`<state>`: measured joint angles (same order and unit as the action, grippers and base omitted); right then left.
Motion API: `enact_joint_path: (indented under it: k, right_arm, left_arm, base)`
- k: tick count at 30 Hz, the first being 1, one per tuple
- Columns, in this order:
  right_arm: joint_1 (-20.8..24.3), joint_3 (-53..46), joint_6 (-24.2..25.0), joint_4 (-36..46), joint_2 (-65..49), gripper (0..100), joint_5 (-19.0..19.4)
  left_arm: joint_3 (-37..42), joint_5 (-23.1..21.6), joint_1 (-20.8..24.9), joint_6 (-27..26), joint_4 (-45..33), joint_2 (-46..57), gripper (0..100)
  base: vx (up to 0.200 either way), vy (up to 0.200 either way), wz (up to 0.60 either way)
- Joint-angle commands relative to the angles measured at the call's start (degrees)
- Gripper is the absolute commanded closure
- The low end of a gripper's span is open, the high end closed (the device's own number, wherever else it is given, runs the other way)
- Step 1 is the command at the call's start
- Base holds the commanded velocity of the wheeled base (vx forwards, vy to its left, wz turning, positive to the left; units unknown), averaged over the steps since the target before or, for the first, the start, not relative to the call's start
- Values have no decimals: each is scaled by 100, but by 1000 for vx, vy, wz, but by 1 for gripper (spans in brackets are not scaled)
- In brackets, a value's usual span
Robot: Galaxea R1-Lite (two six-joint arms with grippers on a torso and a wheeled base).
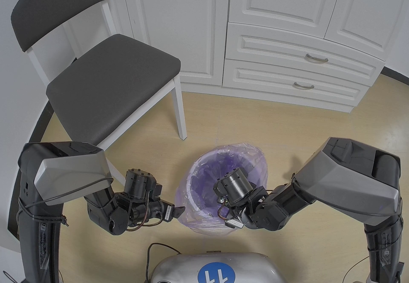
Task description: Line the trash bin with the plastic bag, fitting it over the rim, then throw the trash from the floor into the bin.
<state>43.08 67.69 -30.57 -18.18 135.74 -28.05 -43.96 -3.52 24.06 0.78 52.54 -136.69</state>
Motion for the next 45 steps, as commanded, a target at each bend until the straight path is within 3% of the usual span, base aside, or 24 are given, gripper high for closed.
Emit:
enact_joint_path:
  k: [1, 24, 40, 45]
  right_arm:
    - [69, -125, 16, -19, -136, 0, 1]
    - [86, -564, 52, -63, -101, 0, 19]
    - [-467, 33, 350, -72, 576, 0, -25]
    - [-722, 121, 350, -195, 479, 0, -236]
  left_arm:
    - [1, 1, 2, 1, 2, 2, 0]
    - [1, 10, 2, 1, 2, 29, 0]
    - [-16, 10, 2, 10, 2, 2, 0]
    - [-25, 10, 2, 10, 2, -6, 0]
  base:
    - [0, 0, 0]
    - [0, 0, 0]
    - [0, 0, 0]
    - [0, 0, 0]
